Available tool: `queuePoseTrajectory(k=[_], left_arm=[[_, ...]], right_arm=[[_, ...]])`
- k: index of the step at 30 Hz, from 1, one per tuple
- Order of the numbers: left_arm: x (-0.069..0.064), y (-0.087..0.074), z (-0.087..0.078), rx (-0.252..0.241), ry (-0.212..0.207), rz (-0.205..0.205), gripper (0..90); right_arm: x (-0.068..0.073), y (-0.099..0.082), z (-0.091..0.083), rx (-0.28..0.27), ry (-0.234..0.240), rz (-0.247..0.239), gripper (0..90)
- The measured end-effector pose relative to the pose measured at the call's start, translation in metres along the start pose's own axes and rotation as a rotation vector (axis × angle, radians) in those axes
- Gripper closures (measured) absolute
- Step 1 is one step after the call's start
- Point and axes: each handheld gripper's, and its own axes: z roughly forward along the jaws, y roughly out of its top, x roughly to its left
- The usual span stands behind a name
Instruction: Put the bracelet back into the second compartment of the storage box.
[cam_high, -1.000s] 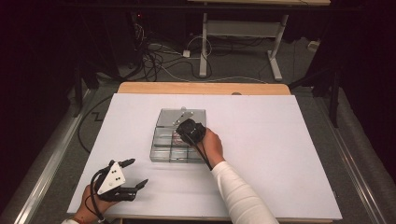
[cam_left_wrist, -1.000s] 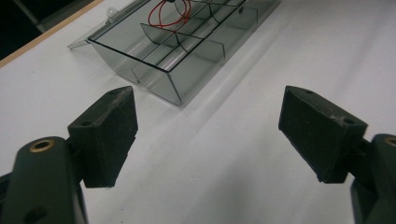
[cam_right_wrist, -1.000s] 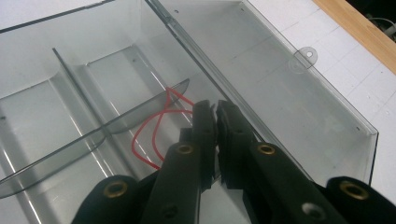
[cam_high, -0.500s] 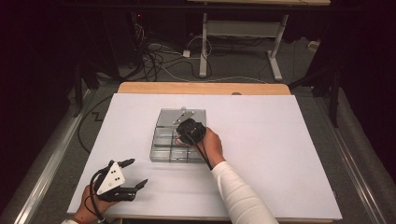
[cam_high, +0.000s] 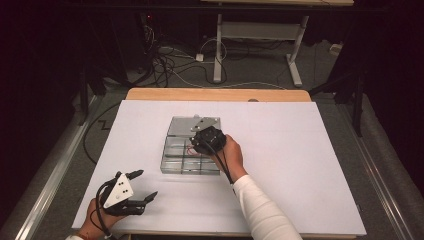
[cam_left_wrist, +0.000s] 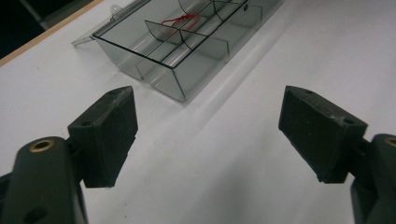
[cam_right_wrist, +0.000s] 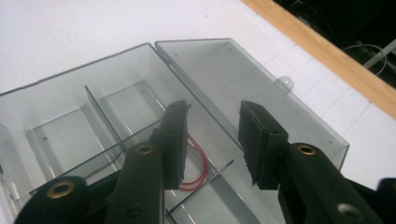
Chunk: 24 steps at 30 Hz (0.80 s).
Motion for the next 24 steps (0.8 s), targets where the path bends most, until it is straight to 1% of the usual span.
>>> queuePoseTrajectory(k=[6, 7, 12, 15, 17, 18, 19, 20, 21, 22, 23, 24], left_arm=[[0.000, 0.000, 0.000, 0.003, 0.002, 0.000, 19.0], [0.000, 0.000, 0.000, 0.003, 0.001, 0.001, 19.0], [0.000, 0.000, 0.001, 0.005, 0.003, 0.000, 18.9], [0.000, 0.000, 0.001, 0.006, 0.005, 0.000, 18.3], [0.000, 0.000, 0.001, 0.007, 0.006, 0.001, 18.2], [0.000, 0.000, 0.001, 0.009, 0.006, 0.002, 18.2], [0.000, 0.000, 0.001, 0.010, 0.007, 0.003, 18.3], [0.000, 0.000, 0.001, 0.010, 0.007, 0.003, 18.2], [0.000, 0.000, 0.001, 0.011, 0.006, 0.003, 18.2], [-0.001, 0.000, 0.001, 0.012, 0.008, 0.004, 18.2], [-0.001, 0.000, 0.001, 0.012, 0.008, 0.003, 18.2], [-0.001, 0.000, 0.001, 0.012, 0.007, 0.003, 18.2]], right_arm=[[-0.001, 0.001, -0.012, -0.034, 0.000, -0.005, 60.8], [-0.001, 0.001, -0.016, -0.052, -0.003, -0.012, 58.4], [-0.002, 0.001, -0.022, -0.076, -0.010, -0.016, 55.8], [-0.002, 0.001, -0.026, -0.090, -0.014, -0.020, 51.7], [-0.003, 0.000, -0.030, -0.102, -0.019, -0.014, 49.4], [-0.003, 0.000, -0.031, -0.106, -0.021, -0.015, 47.4], [-0.005, -0.001, -0.033, -0.115, -0.025, -0.015, 40.4], [-0.005, -0.002, -0.034, -0.119, -0.039, -0.010, 37.8], [-0.005, -0.002, -0.034, -0.119, -0.039, -0.010, 37.8], [-0.006, -0.002, -0.035, -0.125, -0.047, 0.002, 36.7], [-0.009, -0.003, -0.038, -0.137, -0.055, 0.016, 31.0], [-0.009, -0.003, -0.038, -0.137, -0.055, 0.016, 31.0]])
